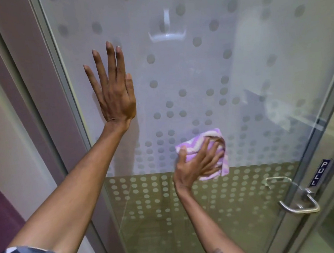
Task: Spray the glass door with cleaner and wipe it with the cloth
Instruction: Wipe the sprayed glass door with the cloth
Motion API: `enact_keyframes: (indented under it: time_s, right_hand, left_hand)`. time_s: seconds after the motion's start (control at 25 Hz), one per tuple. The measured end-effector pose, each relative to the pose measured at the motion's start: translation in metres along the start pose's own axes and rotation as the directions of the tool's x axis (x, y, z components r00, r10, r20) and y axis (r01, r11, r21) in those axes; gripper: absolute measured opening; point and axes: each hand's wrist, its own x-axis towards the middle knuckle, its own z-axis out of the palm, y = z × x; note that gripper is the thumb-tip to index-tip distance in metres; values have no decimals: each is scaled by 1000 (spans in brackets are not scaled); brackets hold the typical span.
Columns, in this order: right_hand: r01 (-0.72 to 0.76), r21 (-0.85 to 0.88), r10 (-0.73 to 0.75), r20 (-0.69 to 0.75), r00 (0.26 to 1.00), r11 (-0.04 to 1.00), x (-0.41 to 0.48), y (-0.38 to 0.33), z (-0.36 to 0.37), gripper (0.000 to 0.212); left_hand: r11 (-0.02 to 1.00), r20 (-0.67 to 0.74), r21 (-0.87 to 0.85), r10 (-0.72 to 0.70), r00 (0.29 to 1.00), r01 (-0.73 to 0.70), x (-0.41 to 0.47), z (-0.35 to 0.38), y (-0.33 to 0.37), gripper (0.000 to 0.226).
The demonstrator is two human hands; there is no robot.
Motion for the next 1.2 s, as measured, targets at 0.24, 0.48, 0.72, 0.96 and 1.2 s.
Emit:
enact_keyframes:
  time_s: [0.24,0.48,0.72,0.96,1.2]
  right_hand:
    - [608,-157,-618,-12,786,778,89,-1,-10,65]
    - [433,-292,-474,-87,876,853,99,53,-16,54]
    - [382,-214,-389,6,921,899,-28,36,28,64]
    - [787,-126,-794,-2,608,604,28,-60,37,59]
    - [408,-238,-464,-276,842,881,193,-141,-8,66]
  left_hand:
    - [1000,32,-10,-4,999,4,2,-6,2,55]
    - [1000,32,-7,-19,999,19,2,-5,4,54]
    - [1000,19,-8,-14,1000,14,0,1,1,55]
    - [1000,61,-12,11,998,-10,1,-7,1,56]
    - [1000,83,-14,-19,996,20,1,-15,8,55]
